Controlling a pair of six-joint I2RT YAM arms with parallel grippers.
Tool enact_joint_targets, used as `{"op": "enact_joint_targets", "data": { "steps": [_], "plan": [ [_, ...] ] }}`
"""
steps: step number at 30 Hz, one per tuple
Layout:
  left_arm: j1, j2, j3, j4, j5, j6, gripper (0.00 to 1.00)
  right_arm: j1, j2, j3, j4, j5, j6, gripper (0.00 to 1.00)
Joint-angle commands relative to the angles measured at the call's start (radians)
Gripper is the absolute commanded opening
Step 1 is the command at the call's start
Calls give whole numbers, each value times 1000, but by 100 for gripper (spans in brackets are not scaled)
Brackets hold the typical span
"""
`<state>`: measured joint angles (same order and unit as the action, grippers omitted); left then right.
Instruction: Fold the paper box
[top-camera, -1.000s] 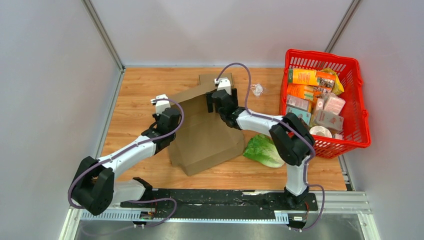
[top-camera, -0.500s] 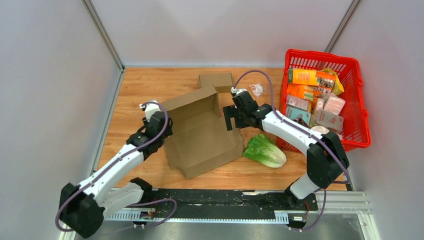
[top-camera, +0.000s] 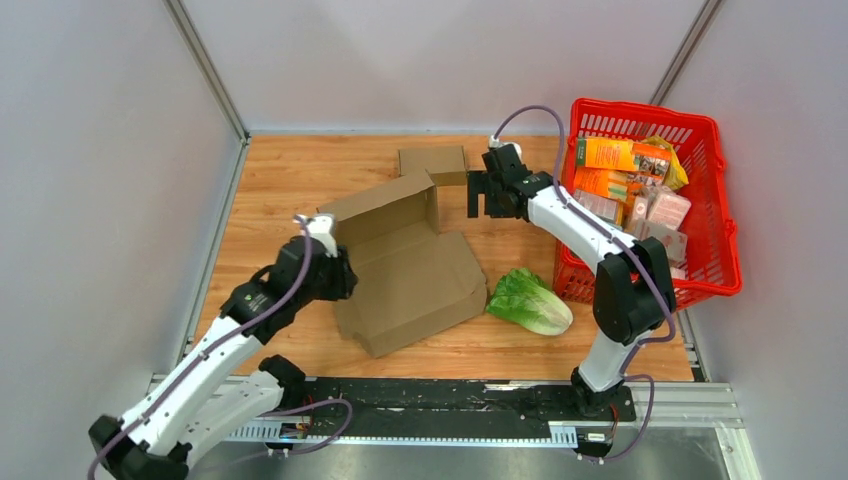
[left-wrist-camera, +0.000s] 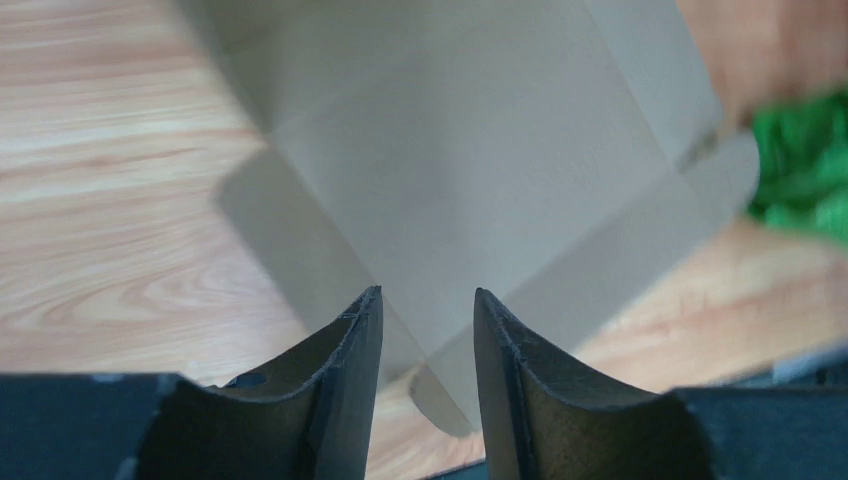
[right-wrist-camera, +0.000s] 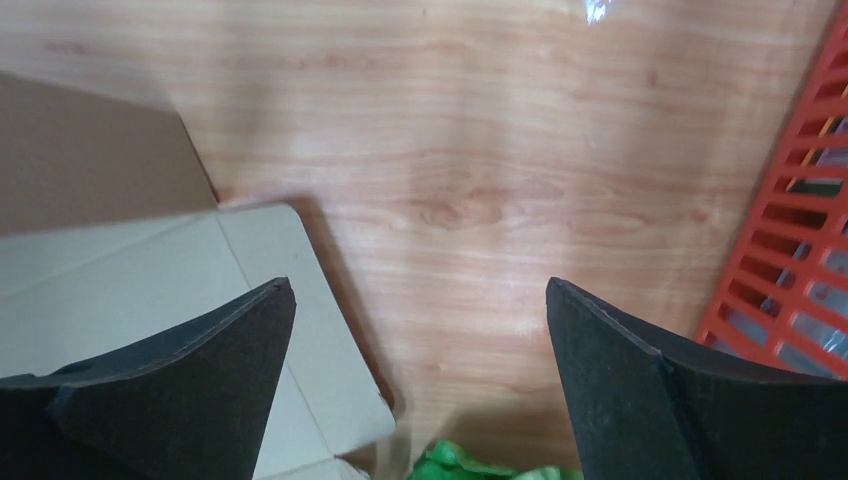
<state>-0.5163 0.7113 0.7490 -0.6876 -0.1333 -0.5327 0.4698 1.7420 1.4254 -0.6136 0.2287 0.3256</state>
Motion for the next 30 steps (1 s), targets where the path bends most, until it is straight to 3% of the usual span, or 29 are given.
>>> {"op": "enact_joint_targets", "data": {
  "steps": [1, 3, 5, 9, 18, 26, 28, 29, 30],
  "plan": [
    [-226, 71, 44, 63, 26, 184, 51, 16, -81, -75, -63, -12, 39, 100],
    [-393, 162, 65, 68, -65, 226, 67, 15, -151, -124, -78, -22, 70, 100],
    [-543, 249, 113, 59, -147, 293, 69, 18, -220, -196, -92, -14, 85, 100],
    [-717, 559, 231, 51, -331, 385, 69, 15, -473, -250, -100, -48, 95, 100],
    [-830, 991, 455, 14, -373, 447, 68, 7, -809, -209, -80, 12, 52, 100],
    [-870, 1116, 487, 23, -344, 445, 68, 4, -863, -232, -84, 20, 36, 100],
    [-870, 1157, 497, 11, -415, 439, 61, 4, -871, -249, -78, 11, 43, 100],
    [-870, 1172, 503, -3, -452, 430, 50, 4, -874, -253, -77, 9, 46, 100],
    [-870, 1206, 518, -27, -527, 424, 48, 4, -883, -258, -74, 9, 46, 100]
  ]
}}
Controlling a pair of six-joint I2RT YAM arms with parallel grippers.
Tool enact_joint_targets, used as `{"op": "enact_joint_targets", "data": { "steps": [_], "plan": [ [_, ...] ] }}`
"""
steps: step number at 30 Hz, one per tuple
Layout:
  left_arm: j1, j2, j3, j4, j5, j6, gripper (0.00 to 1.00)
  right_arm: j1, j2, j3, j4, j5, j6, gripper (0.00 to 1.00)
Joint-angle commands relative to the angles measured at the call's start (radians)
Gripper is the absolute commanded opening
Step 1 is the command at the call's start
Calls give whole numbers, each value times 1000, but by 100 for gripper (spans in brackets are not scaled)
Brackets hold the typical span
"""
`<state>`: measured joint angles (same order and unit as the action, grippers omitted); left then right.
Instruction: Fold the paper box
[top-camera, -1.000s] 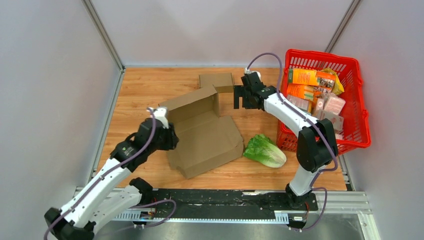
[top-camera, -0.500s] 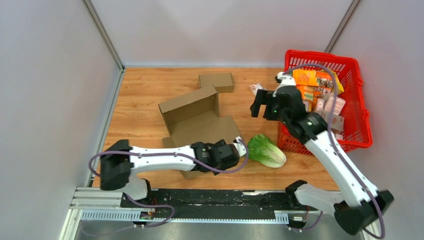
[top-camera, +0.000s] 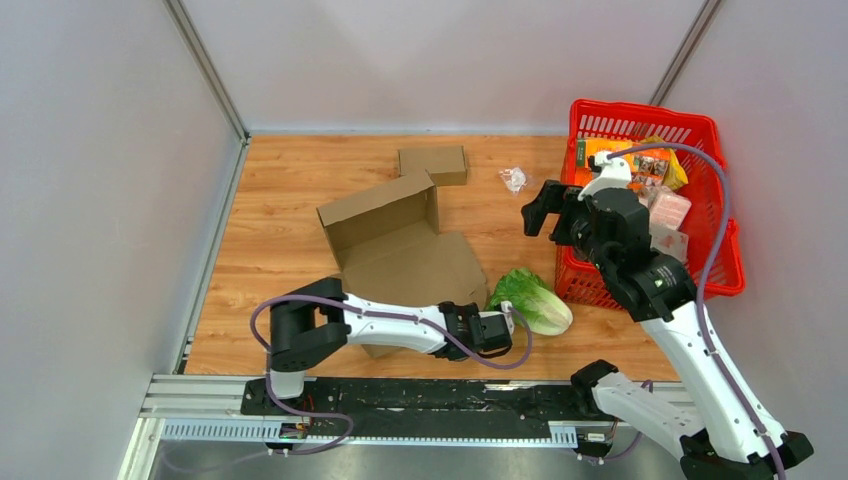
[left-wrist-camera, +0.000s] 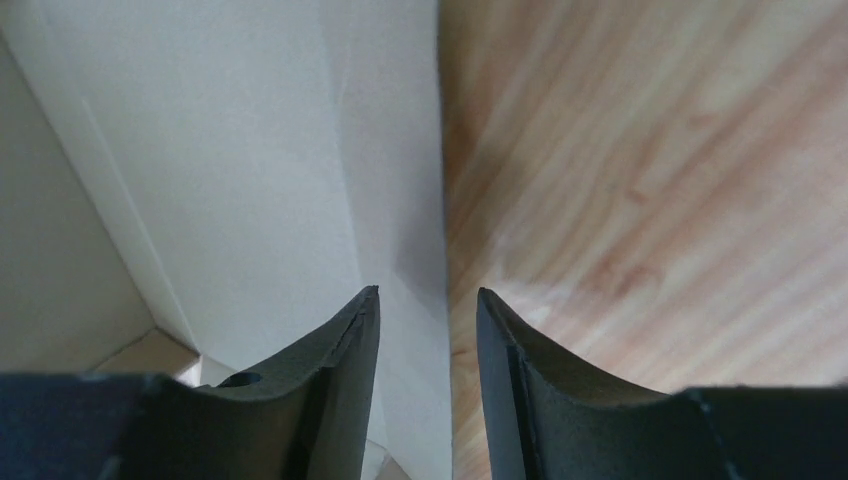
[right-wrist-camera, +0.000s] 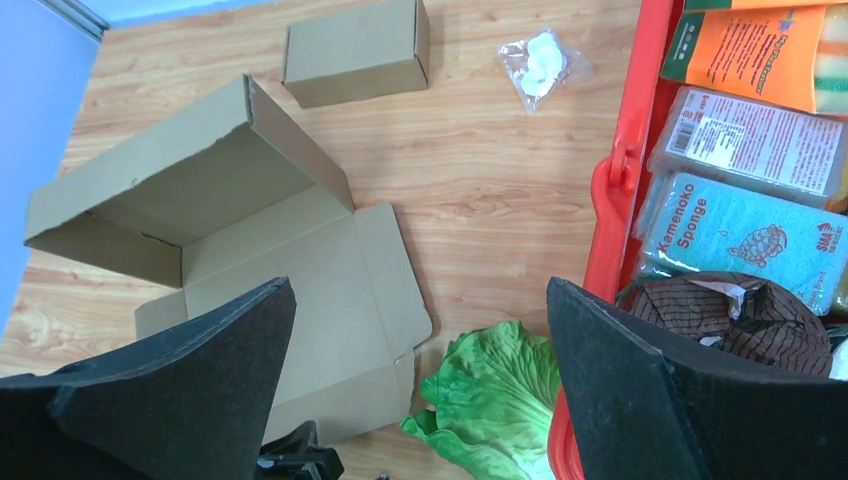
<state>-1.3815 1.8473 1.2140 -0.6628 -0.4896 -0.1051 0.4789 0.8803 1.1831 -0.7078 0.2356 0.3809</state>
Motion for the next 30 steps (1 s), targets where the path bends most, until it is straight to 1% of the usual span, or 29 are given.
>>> {"op": "enact_joint_targets", "data": {
  "steps": [1, 2, 7, 10, 11, 13, 14, 16, 17, 19, 20, 22, 23, 24, 25, 26, 28, 29, 30],
  "plan": [
    [-4, 85, 58, -63, -203, -21, 47, -5, -24, -20, 22, 4, -10, 100],
    [-5, 101, 62, -72, -251, -27, 47, -5, -27, -25, 22, 8, -10, 100],
    [-1, 194, 84, -109, -349, -60, 48, -5, -30, -28, 21, 13, -13, 100],
    [12, 228, 84, -110, -395, -67, 33, -3, -38, -31, 25, 18, -11, 100],
    [18, 230, 81, -106, -408, -70, 18, -5, -40, -33, 25, 16, -8, 100],
    [30, 218, 75, -124, -434, -96, 10, -5, -43, -40, 31, 10, -7, 100],
    [32, 189, 70, -139, -447, -100, 3, -5, -44, -43, 36, 7, -8, 100],
    [50, 138, 50, -175, -434, -137, 0, -5, -43, -54, 45, 1, -7, 100],
    [58, 68, 41, -214, -402, -151, 0, -5, -31, -56, 48, -10, -11, 100],
    [71, -14, 18, -265, -367, -194, 0, -5, -6, -53, 48, -18, -27, 100],
    [88, -98, 16, -321, -333, -212, 0, -3, 15, -51, 47, -16, -30, 100],
    [110, -190, 18, -360, -269, -243, 0, -5, 43, -43, 57, -28, -43, 100],
    [130, -280, 30, -394, -212, -255, 0, -5, 55, -37, 59, -32, -45, 100],
    [145, -325, 41, -412, -192, -306, 0, -5, 87, -30, 65, -36, -46, 100],
    [160, -367, 54, -426, -161, -324, 0, -5, 100, -24, 65, -48, -50, 100],
    [173, -441, 91, -445, -95, -341, 0, -3, 115, -10, 68, -54, -51, 100],
    [217, -500, 139, -460, -41, -384, 0, -3, 155, 3, 65, -70, -51, 100],
    [234, -546, 194, -471, 12, -399, 0, -3, 167, 18, 64, -81, -53, 100],
    [266, -569, 221, -477, 32, -430, 0, -3, 183, 26, 51, -93, -53, 100]
  ]
}}
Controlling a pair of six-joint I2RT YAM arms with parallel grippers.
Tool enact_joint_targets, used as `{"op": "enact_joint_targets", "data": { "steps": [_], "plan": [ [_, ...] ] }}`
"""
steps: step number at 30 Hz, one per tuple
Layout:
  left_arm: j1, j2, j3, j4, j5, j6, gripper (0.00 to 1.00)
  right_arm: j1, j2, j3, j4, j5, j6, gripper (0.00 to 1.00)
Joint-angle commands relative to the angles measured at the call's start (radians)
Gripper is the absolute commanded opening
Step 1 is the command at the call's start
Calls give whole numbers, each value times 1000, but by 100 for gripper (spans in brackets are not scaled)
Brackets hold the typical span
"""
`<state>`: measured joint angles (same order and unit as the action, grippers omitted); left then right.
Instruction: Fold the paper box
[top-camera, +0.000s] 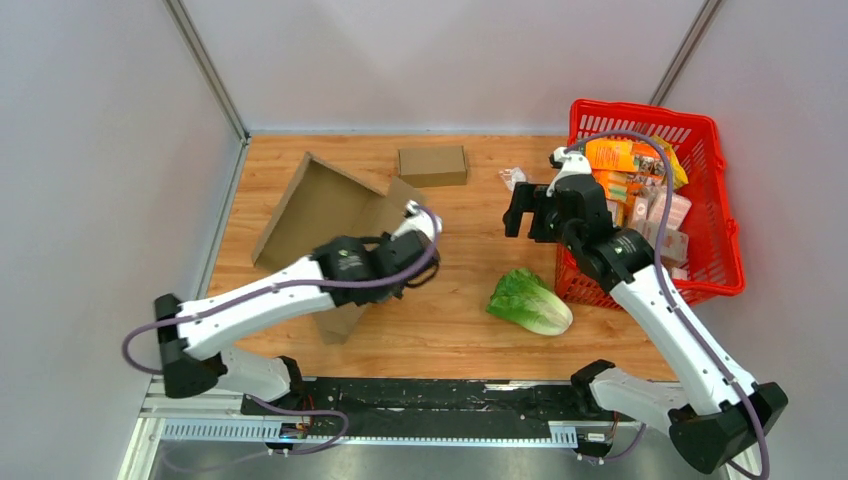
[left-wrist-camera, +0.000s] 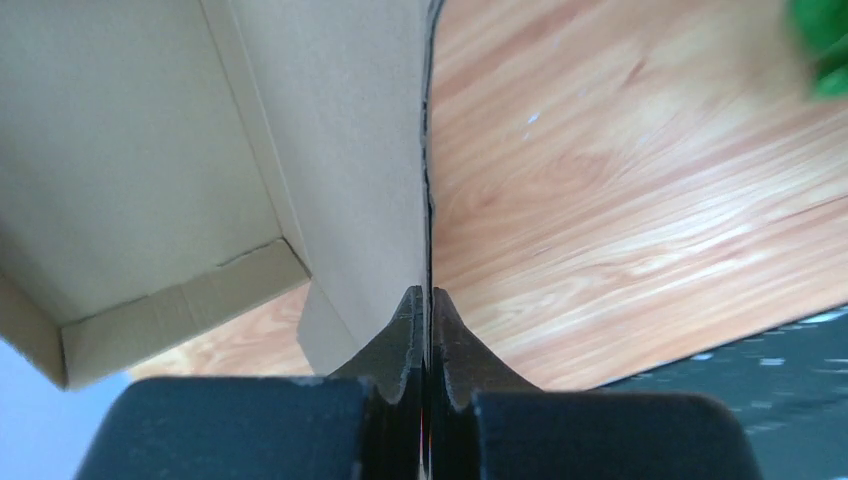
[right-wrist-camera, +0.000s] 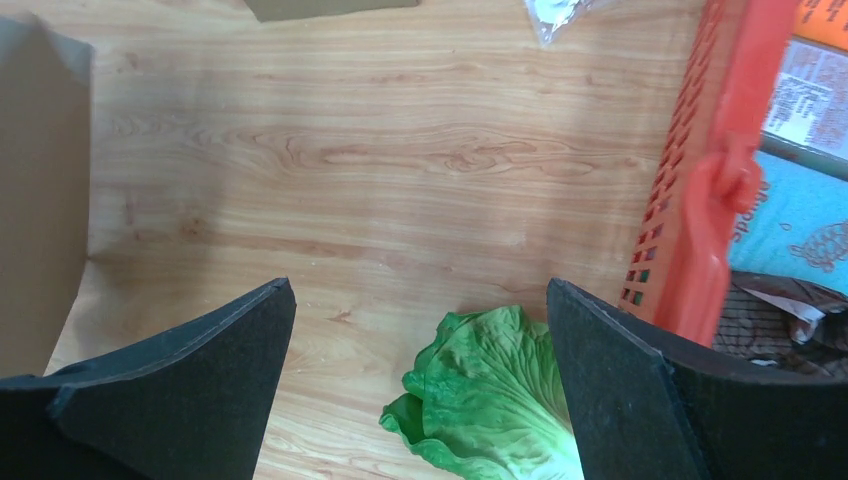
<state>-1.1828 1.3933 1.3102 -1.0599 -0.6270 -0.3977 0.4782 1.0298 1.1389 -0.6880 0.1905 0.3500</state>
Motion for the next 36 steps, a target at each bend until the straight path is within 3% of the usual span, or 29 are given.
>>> {"op": "enact_joint_targets", "data": {
  "steps": [1, 5, 7, 10, 14, 18, 24, 30, 36],
  "plan": [
    [87, -129, 154, -84, 185, -151, 0, -1, 65, 79, 25, -55, -23, 100],
    [228, -177, 312, -115, 266, -240, 0, 11, 125, 99, 8, -65, -32, 100],
    [360, -183, 337, -126, 320, -329, 0, 16, 166, 114, 16, -71, -40, 100],
    [515, -227, 305, -95, 371, -450, 0, 45, 243, 212, -24, -44, -66, 100],
    [644, -348, 161, 39, 359, -630, 0, 69, 431, 321, -30, 16, -106, 100],
    [729, -363, 171, 11, 305, -786, 0, 59, 618, 458, -8, 118, -138, 100],
    [810, -257, 322, -196, 230, -967, 0, -39, 996, 823, -123, 196, -118, 100],
    [913, -221, 293, -183, 308, -1059, 0, -118, 1179, 978, -119, 294, -106, 100],
    [983, -226, 215, -80, 409, -1116, 0, -167, 1317, 1078, -100, 273, -137, 100]
  ]
}}
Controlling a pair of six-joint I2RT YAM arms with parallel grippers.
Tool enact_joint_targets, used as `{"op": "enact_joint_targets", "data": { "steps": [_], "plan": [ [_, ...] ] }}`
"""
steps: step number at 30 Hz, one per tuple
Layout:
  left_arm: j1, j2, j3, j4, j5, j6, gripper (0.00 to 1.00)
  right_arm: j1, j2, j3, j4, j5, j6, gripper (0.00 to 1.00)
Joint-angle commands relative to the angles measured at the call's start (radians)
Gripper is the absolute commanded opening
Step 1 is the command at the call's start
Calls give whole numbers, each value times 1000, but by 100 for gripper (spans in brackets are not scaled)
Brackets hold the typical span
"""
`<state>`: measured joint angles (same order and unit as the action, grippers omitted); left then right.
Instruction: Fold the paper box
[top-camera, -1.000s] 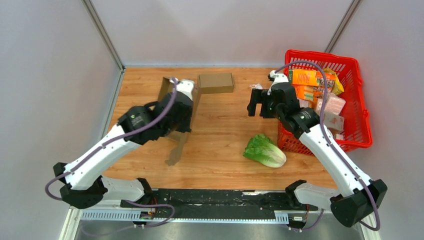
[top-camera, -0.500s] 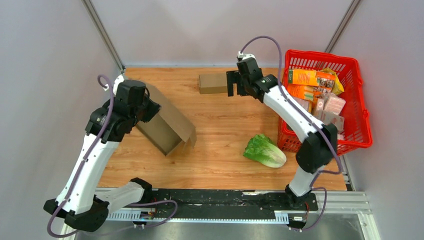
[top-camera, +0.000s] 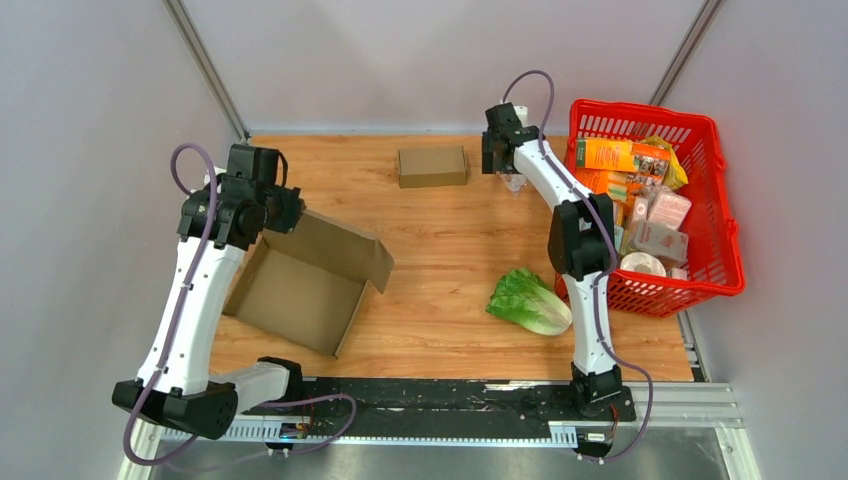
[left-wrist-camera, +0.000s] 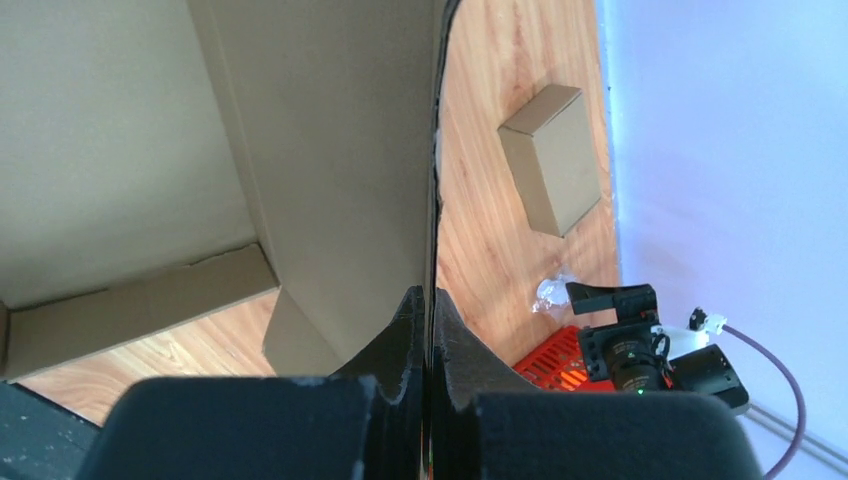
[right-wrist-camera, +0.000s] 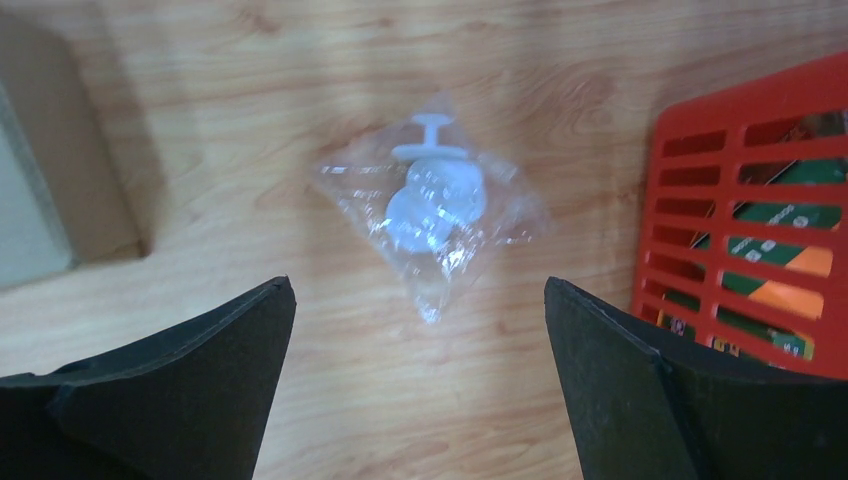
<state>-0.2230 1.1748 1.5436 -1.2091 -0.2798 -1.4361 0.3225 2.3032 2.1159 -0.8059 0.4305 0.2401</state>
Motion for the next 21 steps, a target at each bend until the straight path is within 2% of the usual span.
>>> {"op": "enact_joint_targets", "data": {
  "steps": [1, 7, 12, 21],
  "plan": [
    [27, -10, -19, 80, 65, -84, 0, -19, 57, 124, 20, 7, -38, 100],
    [37, -44, -17, 105, 56, -148, 0, -48, 137, 159, 33, -79, -79, 100],
    [42, -86, -79, 152, 56, -248, 0, -56, 185, 173, 21, -104, -111, 100],
    [42, -90, -105, 161, 60, -259, 0, -53, 228, 170, -47, 7, -139, 100]
  ]
}}
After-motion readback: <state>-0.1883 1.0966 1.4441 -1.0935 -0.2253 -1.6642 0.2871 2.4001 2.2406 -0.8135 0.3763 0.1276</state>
